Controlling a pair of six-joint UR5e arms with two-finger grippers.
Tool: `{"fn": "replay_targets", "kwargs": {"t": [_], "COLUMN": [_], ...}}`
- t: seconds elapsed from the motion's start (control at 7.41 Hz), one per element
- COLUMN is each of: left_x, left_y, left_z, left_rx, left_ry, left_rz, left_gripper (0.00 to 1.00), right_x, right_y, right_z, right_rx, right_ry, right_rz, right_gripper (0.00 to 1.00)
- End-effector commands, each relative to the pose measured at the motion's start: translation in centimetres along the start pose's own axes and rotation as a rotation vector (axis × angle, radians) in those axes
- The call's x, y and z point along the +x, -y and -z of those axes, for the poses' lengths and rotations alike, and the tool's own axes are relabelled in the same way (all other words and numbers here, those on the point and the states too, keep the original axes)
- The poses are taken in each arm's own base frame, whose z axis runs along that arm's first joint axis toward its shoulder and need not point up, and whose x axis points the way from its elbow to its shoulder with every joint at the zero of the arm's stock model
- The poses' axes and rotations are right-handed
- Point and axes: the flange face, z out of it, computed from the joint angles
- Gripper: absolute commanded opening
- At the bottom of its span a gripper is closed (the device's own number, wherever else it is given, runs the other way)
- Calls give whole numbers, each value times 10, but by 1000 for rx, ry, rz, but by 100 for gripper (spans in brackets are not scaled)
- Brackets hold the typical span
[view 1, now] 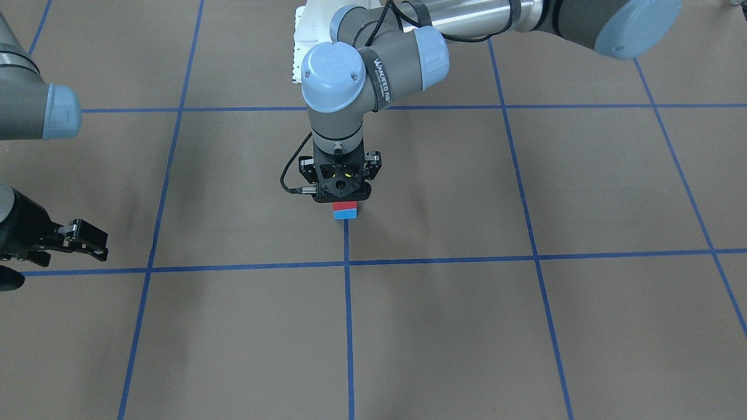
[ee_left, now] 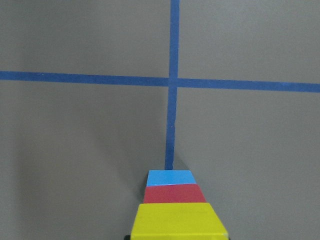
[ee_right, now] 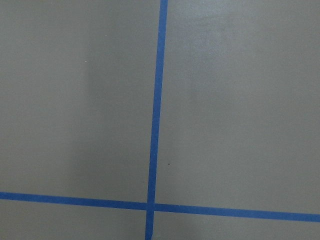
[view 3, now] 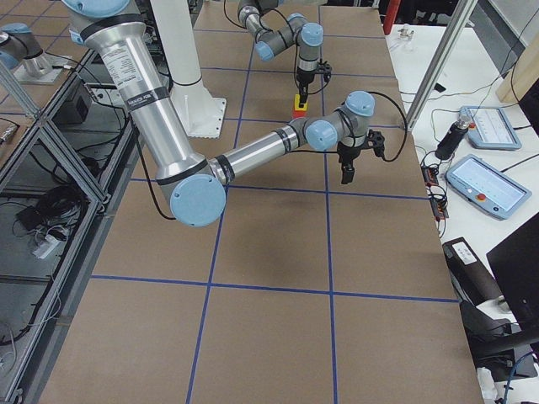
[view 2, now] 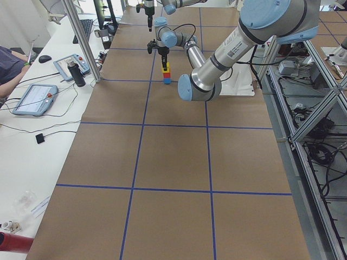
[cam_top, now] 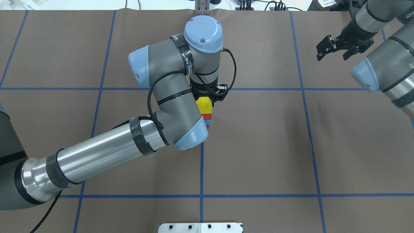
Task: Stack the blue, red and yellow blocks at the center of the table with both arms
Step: 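Lower the yellow cube onto the red cube and open the left gripper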
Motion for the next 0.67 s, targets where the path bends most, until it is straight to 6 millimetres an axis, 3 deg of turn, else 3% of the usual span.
{"fn": "replay_targets", "kwargs": {"t": [0.0, 0.13, 0.27, 0.54], "left_x": [-4, -3, -5, -9], "left_y": [-1, -3, -5, -9], "left_z": [0, 4, 7, 12], "left_rx": [-4, -2, 3, 11], "left_ry": [3, -3, -7, -22], "left_rz": [2, 0, 17, 54], "left_gripper": [0, 12, 99, 100], "right_x": [1, 2, 2, 4], "right_y": [1, 1, 2, 2], "right_z": [3, 3, 3, 4], "right_rx": [4, 3, 4, 5], "right_ry": [2, 2, 3, 2], "right_rz": [-2, -4, -3, -4], "right_gripper": [99, 99, 99, 99]}}
